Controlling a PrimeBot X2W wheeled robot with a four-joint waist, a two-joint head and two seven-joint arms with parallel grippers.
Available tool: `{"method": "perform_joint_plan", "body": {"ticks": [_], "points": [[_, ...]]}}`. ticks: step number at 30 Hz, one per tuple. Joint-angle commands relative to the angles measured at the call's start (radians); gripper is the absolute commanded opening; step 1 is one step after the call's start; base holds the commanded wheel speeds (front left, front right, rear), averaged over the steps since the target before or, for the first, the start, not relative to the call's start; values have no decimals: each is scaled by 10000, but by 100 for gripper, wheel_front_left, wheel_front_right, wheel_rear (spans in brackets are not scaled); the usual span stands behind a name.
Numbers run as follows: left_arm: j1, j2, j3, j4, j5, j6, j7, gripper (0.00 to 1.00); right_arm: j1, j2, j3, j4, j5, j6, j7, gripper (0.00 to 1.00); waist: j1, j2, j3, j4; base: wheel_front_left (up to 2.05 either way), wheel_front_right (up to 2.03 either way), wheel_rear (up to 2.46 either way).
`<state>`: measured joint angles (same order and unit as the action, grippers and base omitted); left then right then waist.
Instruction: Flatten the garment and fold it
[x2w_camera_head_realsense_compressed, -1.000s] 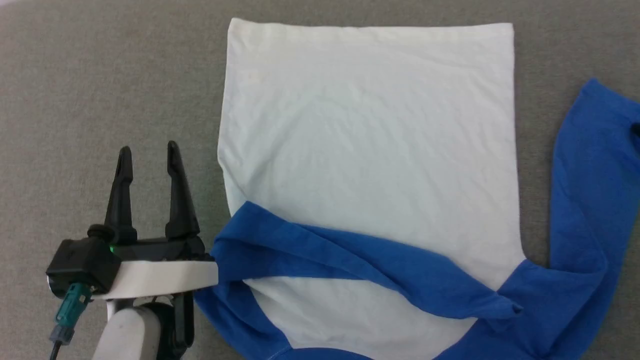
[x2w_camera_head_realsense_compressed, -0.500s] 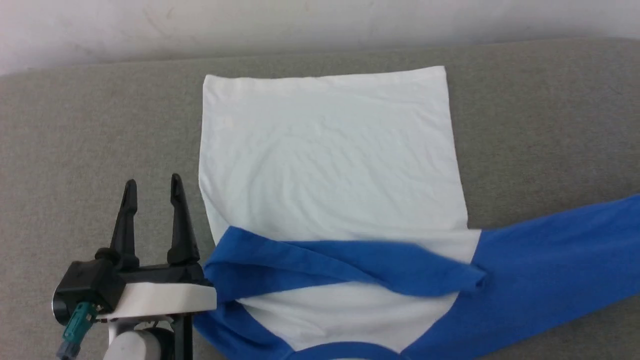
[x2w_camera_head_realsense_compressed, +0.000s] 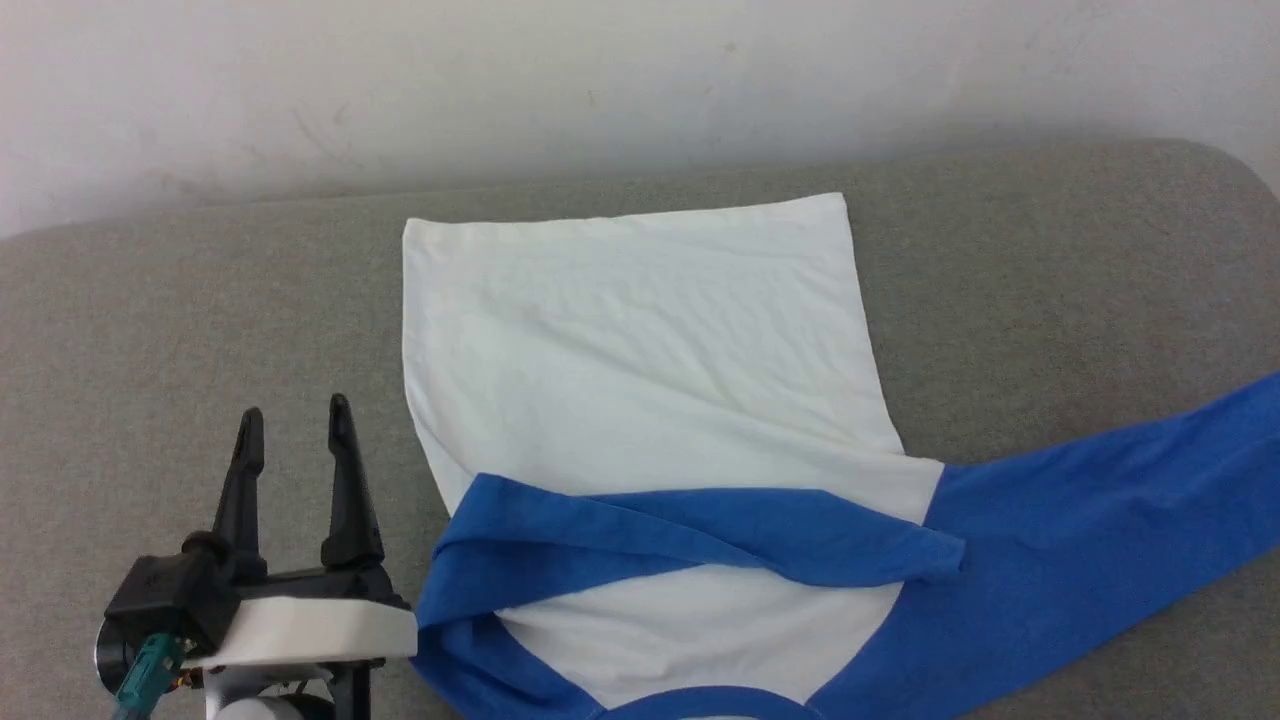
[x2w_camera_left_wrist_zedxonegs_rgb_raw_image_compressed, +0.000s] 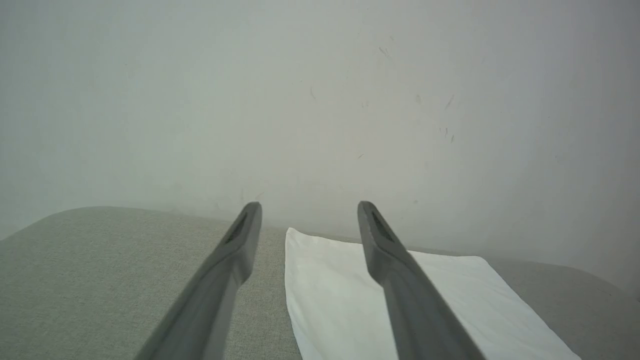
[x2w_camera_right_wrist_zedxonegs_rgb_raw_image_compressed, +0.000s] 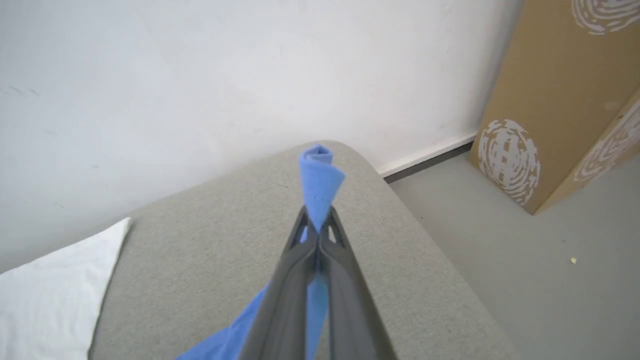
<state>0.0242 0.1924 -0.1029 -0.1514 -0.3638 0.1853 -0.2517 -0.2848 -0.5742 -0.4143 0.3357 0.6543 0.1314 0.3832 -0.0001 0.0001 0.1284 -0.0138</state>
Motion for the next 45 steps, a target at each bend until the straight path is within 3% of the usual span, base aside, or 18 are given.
{"method": "perform_joint_plan", "body": {"ticks": [1, 4, 8, 11, 15, 19, 30, 32, 34, 35, 36, 41, 45], "points": [[121, 51, 33, 0, -48, 21, 24, 100, 78, 307, 139, -329, -108, -7, -67, 0, 1, -1, -174, 18, 0, 0, 0], [244, 83, 60, -9, -78, 55, 57, 100, 132, 1630, 545, -1730, -458, -7, -99, 0, 1, -1, -325, 17, 0, 0, 0], [330, 74, 19, 38, -126, 68, 107, 100, 333, 3968, 1463, -3284, -978, -7, 73, 0, 1, -1, -447, 123, 0, 0, 0], [313, 73, -29, 113, -162, 42, 130, 100, 543, 4975, 2629, -3850, -1054, -7, 256, 0, 1, -1, -461, 289, 0, 0, 0], [218, 74, -87, 226, -208, -9, 141, 100, 862, 5222, 4710, -3700, -495, -7, 232, 0, 1, -1, -390, 520, 0, 0, 0], [136, 65, -150, 331, -231, -45, 139, 100, 856, 5235, 6875, -3066, 523, -7, -603, 0, 1, -1, -300, 697, 0, 0, 0], [-327, -28, -406, 641, -267, -151, 158, 100, -837, 5238, 11825, -487, 2075, -7, -2424, 0, 1, -1, 302, 1108, 0, 0, 0], [-423, -74, -471, 731, -272, -178, 146, 100, -1137, 5238, 12457, 144, 2296, -7, -2732, 25, 1, -1, 386, 1180, 0, 0, 0], [-507, -112, -507, 815, -279, -194, 129, 100, -1380, 5238, 13061, 663, 2653, -7, -2988, 38, 1, -1, 481, 1220, 0, 0, 0], [-540, -125, -522, 860, -282, -205, 120, 100, -1537, 5239, 13389, 967, 2662, -7, -3065, 49, 1, -1, 513, 1238, 0, 0, 0], [-577, -139, -544, 909, -288, -221, 114, 100, -1665, 5239, 13610, 1196, 2736, -7, -3230, 100, 1, -1, 549, 1267, 0, 0, 0], [-627, -118, -470, 1123, -323, -230, 66, 100, -2413, 5239, 14310, 1804, 2622, -7, -4223, 100, 1, -1, 502, 1215, 0, 0, 0], [-450, -8, -308, 1226, -359, -161, 50, 100, -2873, 5190, 14274, 1719, 1852, -7, -5152, 100, 1, -1, 218, 1000, 0, 0, 0]]}}
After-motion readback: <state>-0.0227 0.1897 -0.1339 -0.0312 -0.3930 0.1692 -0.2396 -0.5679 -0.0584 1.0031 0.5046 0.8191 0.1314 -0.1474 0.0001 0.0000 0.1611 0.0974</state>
